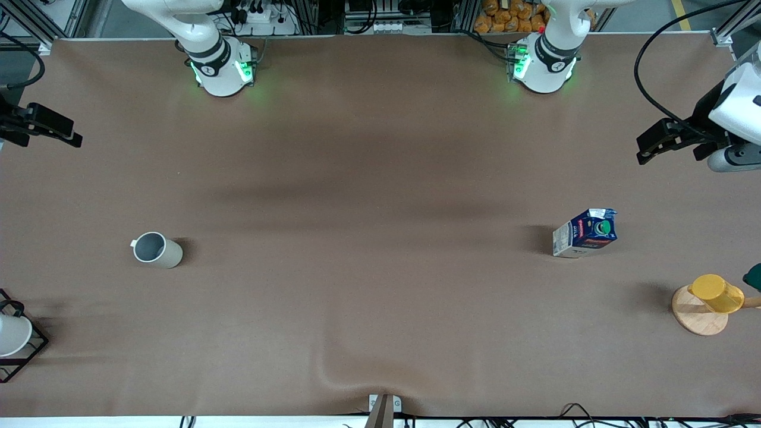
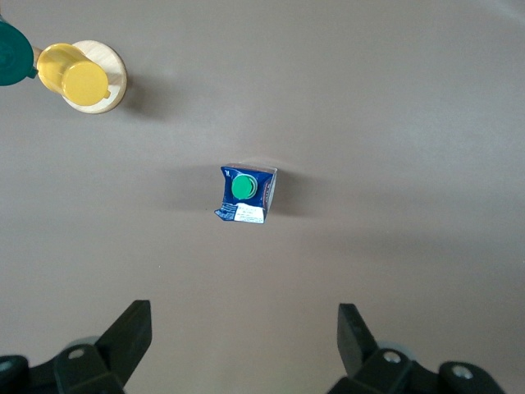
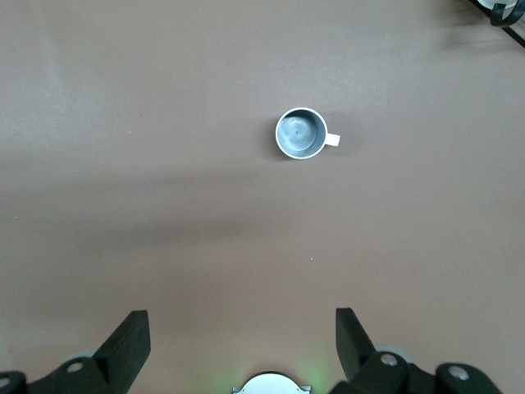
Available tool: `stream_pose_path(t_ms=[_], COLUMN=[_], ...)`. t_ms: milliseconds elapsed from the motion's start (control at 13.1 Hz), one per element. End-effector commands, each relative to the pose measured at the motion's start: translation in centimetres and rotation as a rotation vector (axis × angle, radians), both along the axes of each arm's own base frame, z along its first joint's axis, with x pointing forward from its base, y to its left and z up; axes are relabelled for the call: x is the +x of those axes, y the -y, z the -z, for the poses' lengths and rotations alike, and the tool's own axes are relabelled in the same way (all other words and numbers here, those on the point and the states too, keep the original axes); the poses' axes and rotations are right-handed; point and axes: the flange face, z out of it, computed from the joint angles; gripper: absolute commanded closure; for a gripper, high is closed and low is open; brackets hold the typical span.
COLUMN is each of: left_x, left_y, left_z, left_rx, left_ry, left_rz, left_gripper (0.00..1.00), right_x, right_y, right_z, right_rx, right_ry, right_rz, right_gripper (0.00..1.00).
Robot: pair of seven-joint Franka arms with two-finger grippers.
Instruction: Place milk next to cup
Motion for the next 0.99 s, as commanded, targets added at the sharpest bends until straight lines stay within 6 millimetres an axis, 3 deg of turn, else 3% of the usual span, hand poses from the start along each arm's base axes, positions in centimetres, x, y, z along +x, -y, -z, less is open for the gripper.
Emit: stream_pose_path(t_ms=[0, 382, 612, 918], left_x=[0.1, 0.8, 2.5, 4.6], left_y=[0.1, -0.7, -0.9, -1.9], left_z=[-0.2, -1.1, 2.4, 9.6], left_rx=[-0.020, -0.024, -0.038, -0.041], left_ry=[0.008, 0.031, -0.009, -0.011], left_rz=[0.020, 0.010, 0.037, 0.034], left_gripper=[0.00, 0.00, 0.00, 0.00], right_x=[-0.4, -0.3, 0.7, 5.3], right_y=[0.1, 0.5, 0.1, 0.5], right_z=[-0.6, -0.4, 1.5, 13.1], right_rx=[-0.005, -0.010, -0.004, 0.012], right_ry=[0.016, 0.008, -0.028, -0.205], right_rz=[0.012, -0.054, -0.057, -0.044], right_gripper=[0.00, 0.00, 0.00, 0.00])
